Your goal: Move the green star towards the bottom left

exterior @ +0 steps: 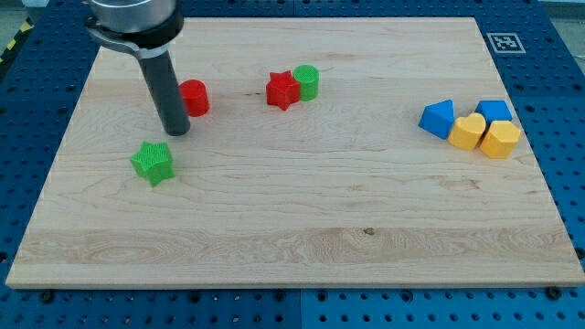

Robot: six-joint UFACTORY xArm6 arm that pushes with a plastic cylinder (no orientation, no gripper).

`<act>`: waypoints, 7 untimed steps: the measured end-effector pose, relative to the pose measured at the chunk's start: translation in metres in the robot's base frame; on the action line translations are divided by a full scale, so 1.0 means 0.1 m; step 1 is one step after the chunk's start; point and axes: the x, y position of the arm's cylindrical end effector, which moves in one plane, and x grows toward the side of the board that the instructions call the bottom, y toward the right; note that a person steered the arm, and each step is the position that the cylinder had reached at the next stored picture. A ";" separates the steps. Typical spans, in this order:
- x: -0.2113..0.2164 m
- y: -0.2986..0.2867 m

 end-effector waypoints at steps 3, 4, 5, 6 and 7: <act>0.57 -0.16; 0.66 -0.27; 0.83 -0.38; 1.02 -0.40; 0.86 -0.40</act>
